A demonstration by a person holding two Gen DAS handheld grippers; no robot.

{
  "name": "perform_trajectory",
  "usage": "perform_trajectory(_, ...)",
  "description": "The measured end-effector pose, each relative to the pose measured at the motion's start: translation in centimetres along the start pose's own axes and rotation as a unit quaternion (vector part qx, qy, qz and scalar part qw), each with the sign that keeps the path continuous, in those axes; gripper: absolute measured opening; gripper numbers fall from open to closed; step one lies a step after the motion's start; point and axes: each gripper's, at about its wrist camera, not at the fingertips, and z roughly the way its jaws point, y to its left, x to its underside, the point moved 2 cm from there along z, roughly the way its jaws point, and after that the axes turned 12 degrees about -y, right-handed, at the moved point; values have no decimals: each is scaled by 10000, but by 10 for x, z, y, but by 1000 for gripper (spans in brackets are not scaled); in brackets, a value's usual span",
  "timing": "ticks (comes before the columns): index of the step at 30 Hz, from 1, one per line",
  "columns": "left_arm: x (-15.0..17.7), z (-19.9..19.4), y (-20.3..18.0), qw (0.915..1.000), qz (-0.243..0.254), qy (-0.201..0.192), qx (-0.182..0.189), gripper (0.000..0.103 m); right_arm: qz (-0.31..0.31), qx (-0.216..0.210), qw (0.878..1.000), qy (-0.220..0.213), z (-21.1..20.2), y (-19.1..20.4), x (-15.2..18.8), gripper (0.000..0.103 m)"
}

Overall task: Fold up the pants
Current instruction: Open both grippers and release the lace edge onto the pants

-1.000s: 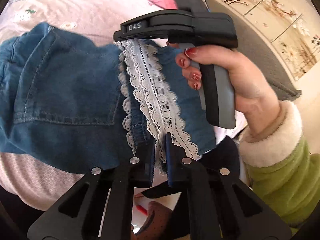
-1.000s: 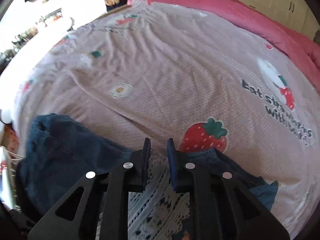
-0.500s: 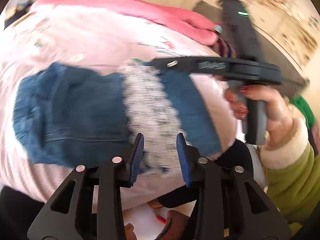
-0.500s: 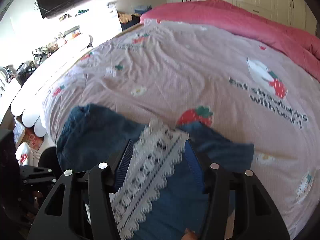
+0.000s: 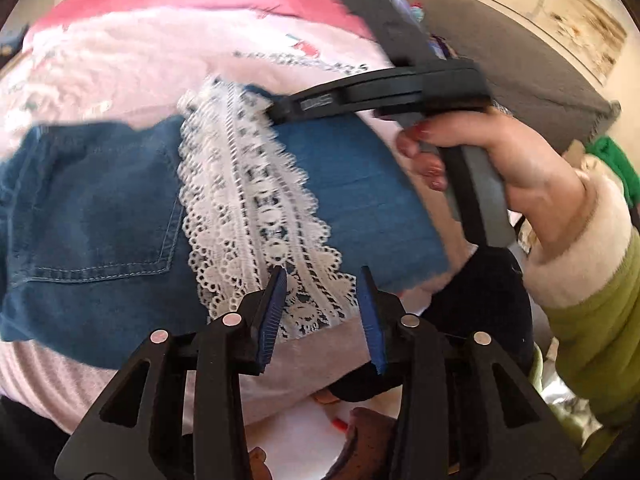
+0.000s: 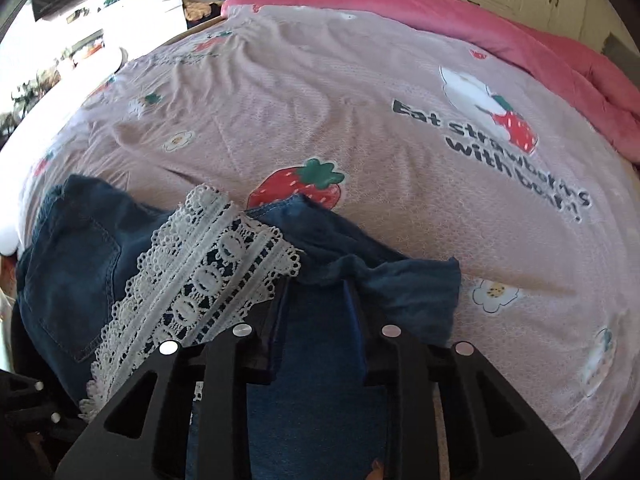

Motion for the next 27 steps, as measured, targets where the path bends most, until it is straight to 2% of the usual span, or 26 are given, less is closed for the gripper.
perform_trajectory(7, -8, 7, 3, 9999, -91, 33, 36, 28, -36, 12, 10000, 61, 1, 0, -1, 24)
perform_trajectory(9, -9, 3, 5, 9999, -157, 17, 70, 29, 124, -117, 9999, -18, -8, 1, -7, 29)
perform_trajectory(12, -9, -16, 6, 9999, -118, -105, 28, 44, 176, -282, 9992, -242, -30, 6, -15, 43)
perform_trajectory(13, -10, -22, 8, 9998, -63, -153, -105, 50, 163, -329, 9989, -277, -34, 9, -18, 44)
perform_trajectory(16, -16, -40, 16, 9981, 6, -348, -502, 57, 100, -504, 9980, -364, -47, 21, -24, 45)
perform_trajectory(18, -20, -56, 26, 9961, -12, -514, -723, 65, 54, -606, 9973, -422, -53, 30, -28, 53)
perform_trajectory(19, -22, -65, 31, 9943, 15, -608, -878, 68, 29, -681, 9966, -458, -56, 36, -30, 54)
perform_trajectory(22, -25, -87, 47, 9880, -14, -812, -1316, 75, -163, -905, 9943, -543, -63, 58, -38, 61)
perform_trajectory(23, -26, -95, 54, 9854, -74, -886, -1448, 78, -212, -936, 9938, -562, -64, 64, -40, 67)
perform_trajectory(27, -22, -115, 72, 9782, -253, -1059, -1768, 90, -398, -1193, 9899, -654, -64, 93, -53, 77)
